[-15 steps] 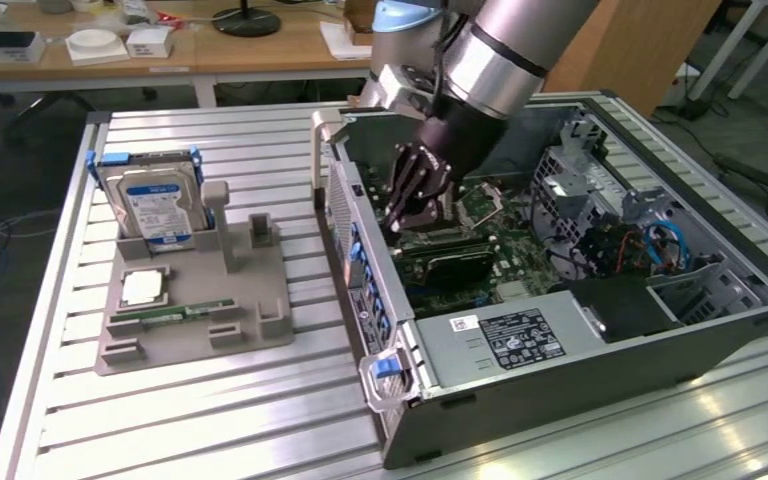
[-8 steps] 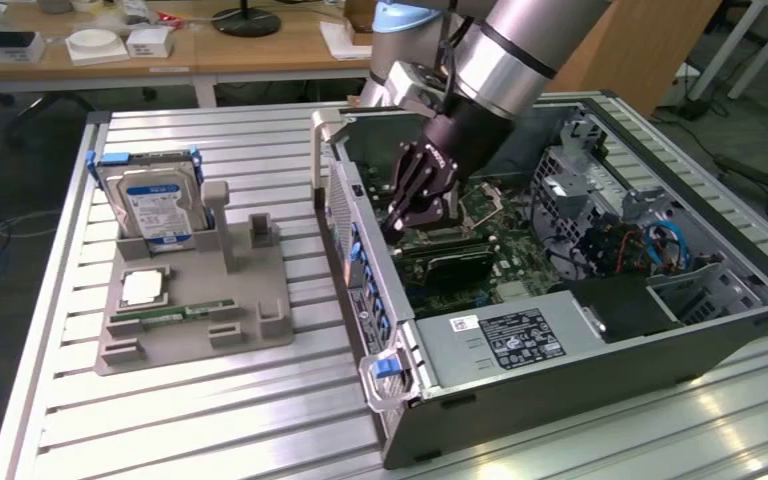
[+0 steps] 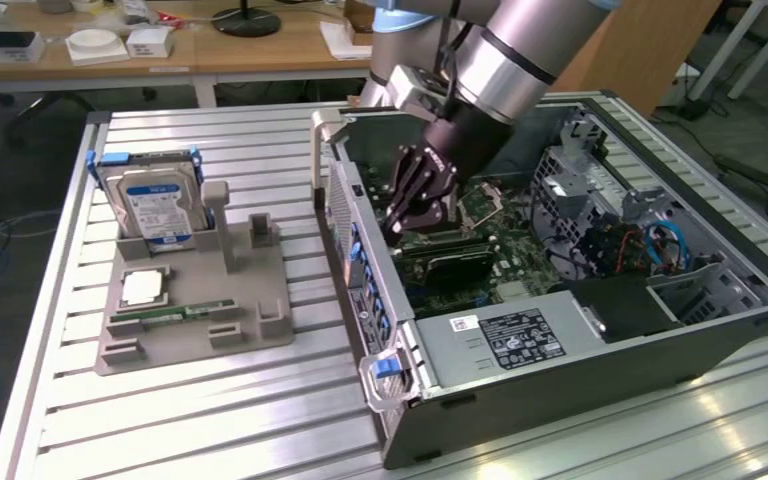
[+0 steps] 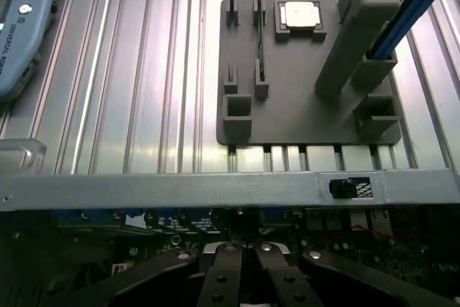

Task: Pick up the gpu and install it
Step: 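Press down on the gpu until it lock into place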

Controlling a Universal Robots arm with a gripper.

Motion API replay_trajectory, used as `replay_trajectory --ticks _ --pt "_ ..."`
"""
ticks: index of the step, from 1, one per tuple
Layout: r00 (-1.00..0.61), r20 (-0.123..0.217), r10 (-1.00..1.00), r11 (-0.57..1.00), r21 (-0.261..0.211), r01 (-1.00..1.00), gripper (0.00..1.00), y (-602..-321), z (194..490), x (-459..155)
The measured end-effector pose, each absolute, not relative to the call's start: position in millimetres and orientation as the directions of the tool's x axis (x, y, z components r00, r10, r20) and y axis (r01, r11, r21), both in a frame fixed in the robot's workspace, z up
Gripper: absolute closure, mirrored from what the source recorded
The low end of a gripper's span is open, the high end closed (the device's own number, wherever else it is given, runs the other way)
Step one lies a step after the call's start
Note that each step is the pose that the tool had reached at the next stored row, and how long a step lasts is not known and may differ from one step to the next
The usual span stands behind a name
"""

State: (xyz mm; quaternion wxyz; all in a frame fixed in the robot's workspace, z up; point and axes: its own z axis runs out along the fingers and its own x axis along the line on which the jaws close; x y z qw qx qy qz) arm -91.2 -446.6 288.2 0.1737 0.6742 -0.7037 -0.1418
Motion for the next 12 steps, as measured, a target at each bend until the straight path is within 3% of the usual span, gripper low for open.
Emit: replay_trajectory --ticks 12 --pt "-0.031 0.052 -0.998 0.051 0.450 -0.891 0.90 -446.6 285.5 -81.3"
